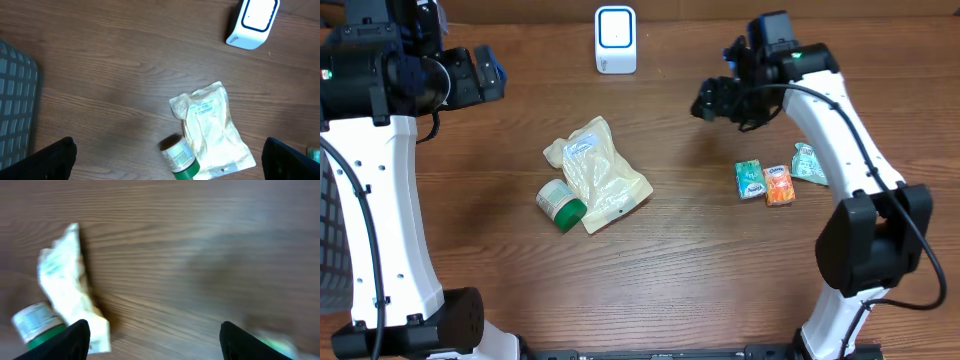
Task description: Scan the item barcode
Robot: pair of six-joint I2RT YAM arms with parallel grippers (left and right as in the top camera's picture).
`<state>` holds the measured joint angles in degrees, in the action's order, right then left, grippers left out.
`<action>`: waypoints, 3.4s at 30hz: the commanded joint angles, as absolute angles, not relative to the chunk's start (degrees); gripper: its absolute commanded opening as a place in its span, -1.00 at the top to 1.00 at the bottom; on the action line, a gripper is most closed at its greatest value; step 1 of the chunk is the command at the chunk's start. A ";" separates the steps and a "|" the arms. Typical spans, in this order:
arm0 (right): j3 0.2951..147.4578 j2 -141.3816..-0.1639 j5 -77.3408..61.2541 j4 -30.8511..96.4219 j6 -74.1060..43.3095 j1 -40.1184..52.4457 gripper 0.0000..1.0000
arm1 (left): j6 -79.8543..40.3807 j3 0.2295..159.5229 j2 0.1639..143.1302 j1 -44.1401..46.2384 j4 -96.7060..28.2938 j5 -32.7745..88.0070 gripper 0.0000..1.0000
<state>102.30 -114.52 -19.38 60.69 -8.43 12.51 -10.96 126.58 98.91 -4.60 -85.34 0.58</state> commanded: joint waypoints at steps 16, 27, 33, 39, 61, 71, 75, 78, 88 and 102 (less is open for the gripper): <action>102.80 -132.75 -34.04 47.90 -5.63 28.71 -0.55 | -11.60 127.11 99.09 -4.49 -85.25 -0.01 -0.99; 102.32 -134.56 -34.02 45.60 -5.54 30.87 -0.32 | -11.60 127.11 99.09 -4.49 -85.25 -0.01 -0.99; 102.32 -136.84 -34.44 45.04 -5.72 31.57 -0.08 | -11.60 127.11 99.09 -4.49 -85.25 -0.01 -0.99; 102.39 -136.84 -34.50 44.40 -5.80 30.89 0.68 | -11.60 127.11 99.09 -4.49 -85.25 -0.01 -0.99; 115.48 -122.78 -12.67 66.74 -4.89 23.99 0.92 | -11.60 127.11 99.09 -4.49 -85.25 -0.01 -0.99; 115.46 -119.26 42.65 84.73 -25.87 33.41 0.92 | -11.60 127.11 99.09 -4.49 -85.25 -0.01 -0.99; 115.11 -122.43 41.91 85.71 -28.77 37.82 0.92 | -11.60 127.11 99.09 -4.49 -85.25 -0.01 -0.99; 115.02 -126.28 42.87 85.41 -28.73 40.27 0.92 | -11.60 127.11 99.09 -4.49 -85.25 -0.01 -0.99; 116.05 -136.40 38.98 86.24 -28.29 51.79 -0.11 | -11.60 127.11 99.09 -4.49 -85.25 -0.01 -0.99; 136.25 -136.29 19.35 89.21 -19.22 43.46 -0.87 | -11.60 127.11 99.09 -4.49 -85.25 -0.01 -0.99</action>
<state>132.66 -136.84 28.21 88.73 -24.56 49.87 -10.96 126.58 98.91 -4.60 -85.34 0.56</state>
